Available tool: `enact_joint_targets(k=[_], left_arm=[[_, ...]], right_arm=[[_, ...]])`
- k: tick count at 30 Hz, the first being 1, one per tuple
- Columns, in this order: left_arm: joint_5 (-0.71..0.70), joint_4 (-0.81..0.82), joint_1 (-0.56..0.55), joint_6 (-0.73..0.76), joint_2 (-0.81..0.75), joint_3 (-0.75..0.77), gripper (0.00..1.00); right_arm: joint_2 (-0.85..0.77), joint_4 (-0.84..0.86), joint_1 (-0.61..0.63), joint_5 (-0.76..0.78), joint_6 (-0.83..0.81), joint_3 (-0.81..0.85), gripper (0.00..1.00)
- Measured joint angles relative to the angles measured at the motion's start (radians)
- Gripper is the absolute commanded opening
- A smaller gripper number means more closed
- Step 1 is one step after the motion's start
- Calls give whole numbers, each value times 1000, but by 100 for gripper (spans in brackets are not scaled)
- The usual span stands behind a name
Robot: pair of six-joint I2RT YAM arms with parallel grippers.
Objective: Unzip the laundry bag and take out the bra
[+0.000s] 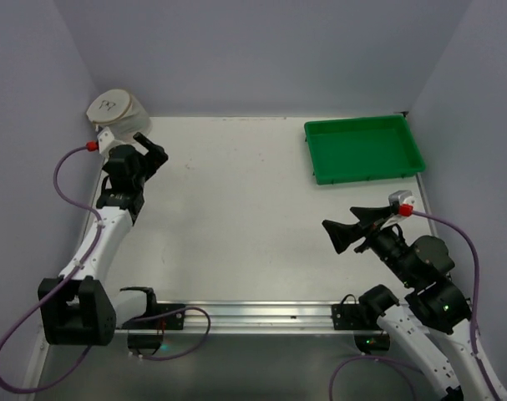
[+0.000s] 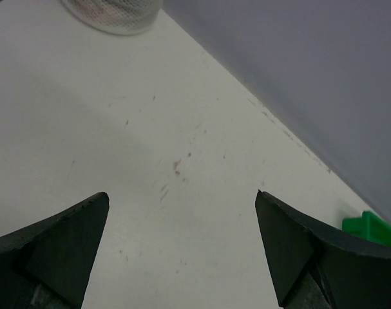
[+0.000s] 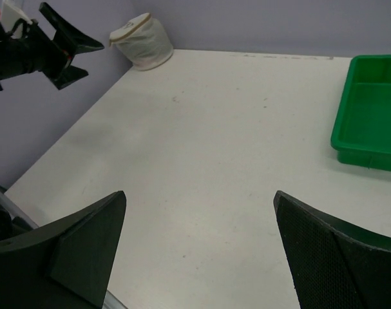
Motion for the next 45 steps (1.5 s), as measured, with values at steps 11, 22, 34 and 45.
enact_joint_targets(k=[11,22,34,45], left_arm=[[-120,344,161,-177,380,134,100],[-164,568,227,-317,720,323,100],[-227,650,240,-342,1046,628,99],[-193,633,264,-248,1237,806,16]], right_arm=[[70,95,0,-156,-4,-30,99],[61,156,0,-237,-19,-83,99],[150,173,0,-300,-27,-94,99],[290,177,0,-411,-43,-96,99]])
